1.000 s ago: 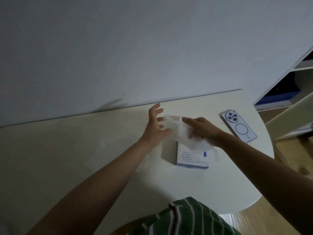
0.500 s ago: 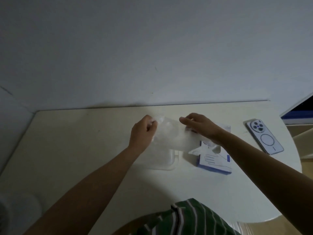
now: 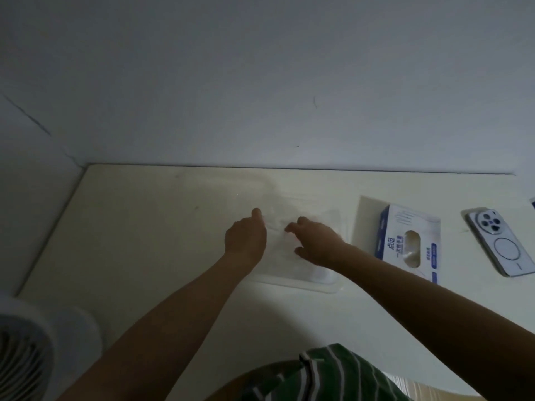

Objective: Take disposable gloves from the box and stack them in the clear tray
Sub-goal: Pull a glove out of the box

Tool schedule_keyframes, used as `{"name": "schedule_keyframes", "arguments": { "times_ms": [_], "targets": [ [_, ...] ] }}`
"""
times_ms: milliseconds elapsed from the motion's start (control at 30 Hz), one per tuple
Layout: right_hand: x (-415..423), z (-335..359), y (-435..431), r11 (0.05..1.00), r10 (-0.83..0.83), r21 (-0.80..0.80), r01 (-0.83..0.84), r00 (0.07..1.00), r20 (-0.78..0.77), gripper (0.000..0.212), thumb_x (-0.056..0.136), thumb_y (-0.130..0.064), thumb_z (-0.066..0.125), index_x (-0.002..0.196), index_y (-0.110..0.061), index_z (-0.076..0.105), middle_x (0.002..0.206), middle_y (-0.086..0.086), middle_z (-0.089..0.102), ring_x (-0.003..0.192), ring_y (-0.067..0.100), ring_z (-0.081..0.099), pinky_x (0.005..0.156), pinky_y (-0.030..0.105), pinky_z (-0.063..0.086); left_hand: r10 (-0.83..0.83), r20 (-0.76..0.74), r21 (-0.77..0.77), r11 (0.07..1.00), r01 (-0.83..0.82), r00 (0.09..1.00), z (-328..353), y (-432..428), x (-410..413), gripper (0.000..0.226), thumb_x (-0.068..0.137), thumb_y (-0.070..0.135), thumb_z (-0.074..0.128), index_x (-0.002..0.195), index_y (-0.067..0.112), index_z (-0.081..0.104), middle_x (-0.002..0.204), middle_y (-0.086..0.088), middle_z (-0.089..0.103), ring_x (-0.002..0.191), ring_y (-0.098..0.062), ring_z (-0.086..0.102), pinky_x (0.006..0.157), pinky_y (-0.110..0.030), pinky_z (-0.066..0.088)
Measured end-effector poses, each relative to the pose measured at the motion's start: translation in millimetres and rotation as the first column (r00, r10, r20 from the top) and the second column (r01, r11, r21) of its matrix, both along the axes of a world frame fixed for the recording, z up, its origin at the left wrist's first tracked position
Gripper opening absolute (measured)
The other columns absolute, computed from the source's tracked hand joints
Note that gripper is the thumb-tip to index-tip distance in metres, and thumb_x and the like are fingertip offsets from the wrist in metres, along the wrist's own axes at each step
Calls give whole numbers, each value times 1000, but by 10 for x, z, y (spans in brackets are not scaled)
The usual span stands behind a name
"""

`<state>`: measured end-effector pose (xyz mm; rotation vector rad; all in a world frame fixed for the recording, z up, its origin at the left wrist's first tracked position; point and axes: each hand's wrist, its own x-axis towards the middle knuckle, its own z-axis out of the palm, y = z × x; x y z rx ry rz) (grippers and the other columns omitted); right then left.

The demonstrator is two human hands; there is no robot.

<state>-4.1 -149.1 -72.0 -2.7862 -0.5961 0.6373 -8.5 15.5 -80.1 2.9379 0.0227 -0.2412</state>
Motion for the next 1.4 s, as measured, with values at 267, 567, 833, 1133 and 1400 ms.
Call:
{"name": "schedule_keyframes", "arguments": {
  "times_ms": [267, 567, 833, 1133, 1400],
  "targets": [
    [11, -227, 229, 999, 32, 4, -32, 998, -55, 75, 84, -25, 74, 146, -13, 34, 137, 13, 40, 120, 27, 47, 101, 37, 45, -344, 165, 119, 937, 327, 925, 22, -63, 43, 31, 80, -3, 42, 107, 10, 49, 109, -10, 49, 94, -25, 53, 73, -30, 45],
    [18, -157, 100, 952, 58, -296, -77, 996, -74, 94, 77, -31, 79, 148, -7, 21, 148, 20, 21, 132, 35, 30, 102, 36, 38, -279, -395, -22, 955, 295, 875, -299, 87, 108, 95, 77, 35, 76, 145, 7, 18, 146, -19, 14, 128, -39, 34, 99, -40, 40],
    [-77, -330, 181, 940, 13, -340, -36, 997, -70, 93, 84, -20, 68, 150, 2, 6, 150, 23, 16, 131, 38, 30, 109, 37, 30, -332, -414, 138, 897, 419, 847, -510, 73, 111, 108, 79, 53, 66, 148, -1, 3, 149, -23, 10, 132, -40, 26, 105, -45, 37],
    [-57, -141, 106, 967, 22, -250, -51, 993, -119, 104, 81, -27, 75, 150, 7, 5, 150, 26, 19, 136, 38, 28, 111, 38, 31, -241, -474, 56, 952, 302, 847, -304, 14, 91, 107, 77, 48, 74, 149, 4, 9, 150, -23, 6, 132, -41, 31, 105, -45, 40],
    [144, 560, -440, 938, -193, 310, 152, 975, 107, 23, 90, -25, 66, 111, -19, 68, 108, 0, 61, 87, 14, 62, 83, 36, 53, -243, -31, 60, 968, 245, 969, 313, -367, 128, 25, 95, 32, 49, 104, 15, 64, 100, -4, 64, 87, -21, 61, 73, -30, 47]
  ]
}}
